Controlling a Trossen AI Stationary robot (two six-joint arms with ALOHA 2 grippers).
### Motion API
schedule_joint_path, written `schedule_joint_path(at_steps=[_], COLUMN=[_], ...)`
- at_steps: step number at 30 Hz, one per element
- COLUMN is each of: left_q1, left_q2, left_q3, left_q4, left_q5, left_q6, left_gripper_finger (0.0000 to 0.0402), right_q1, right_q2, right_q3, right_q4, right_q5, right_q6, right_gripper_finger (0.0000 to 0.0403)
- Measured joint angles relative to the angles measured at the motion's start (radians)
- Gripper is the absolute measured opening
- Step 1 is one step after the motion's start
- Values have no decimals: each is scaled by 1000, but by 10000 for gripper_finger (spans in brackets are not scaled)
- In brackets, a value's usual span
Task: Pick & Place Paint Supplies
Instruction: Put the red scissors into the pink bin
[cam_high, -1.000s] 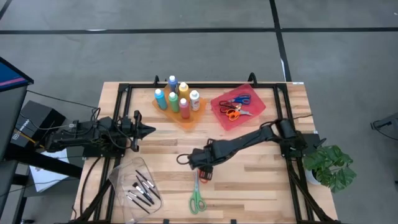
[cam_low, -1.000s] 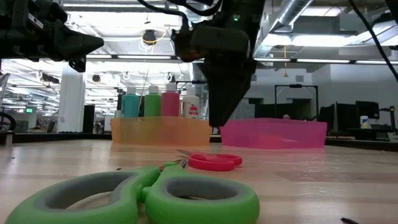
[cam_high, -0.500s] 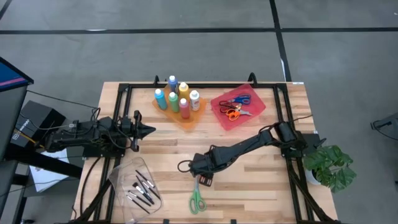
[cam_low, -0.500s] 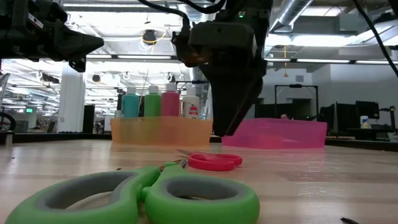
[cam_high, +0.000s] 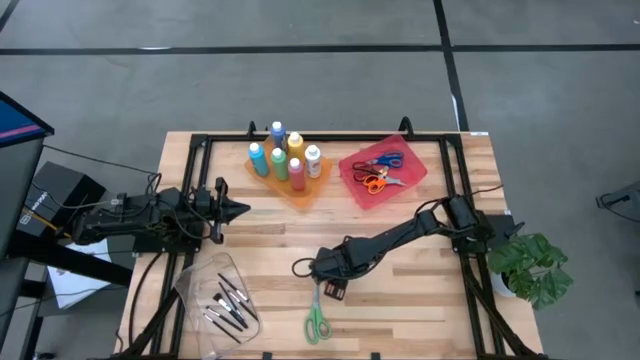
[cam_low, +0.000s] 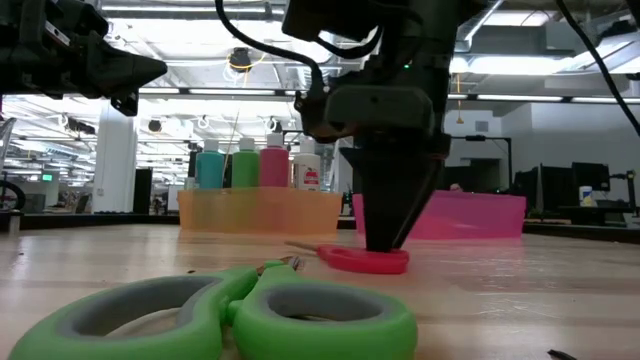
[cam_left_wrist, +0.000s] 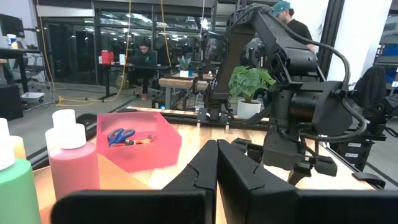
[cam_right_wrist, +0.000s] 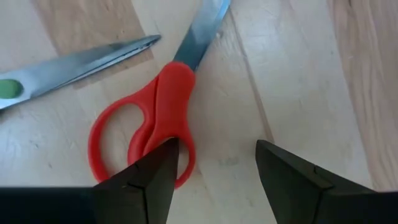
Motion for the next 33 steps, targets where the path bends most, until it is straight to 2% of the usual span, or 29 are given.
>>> schedule_joint_path(at_steps=[5, 12, 16, 20, 21, 33], left_q1=[0, 0, 0, 0, 0, 0], left_q2=[0, 0, 0, 0, 0, 0], left_q3=[0, 0, 0, 0, 0, 0], left_q4=[0, 0, 0, 0, 0, 0], left_q5=[0, 0, 0, 0, 0, 0], left_q6=[0, 0, 0, 0, 0, 0], left_gripper_finger=[1, 1, 1, 1, 1, 1], right_q1=[0, -9, -17, -31, -34, -52], right_q2=[0, -1, 0, 1, 1, -27], right_q3=[-5, -36, -38, -38, -38, -41], right_q4=[-13, 6, 2, -17, -17, -19], right_q5=[-6, -30, -24, -29, -29, 23], right_q6=[-21, -30, -45, -54, -59, -152], right_gripper_finger=[204, 146, 97, 21, 12, 4])
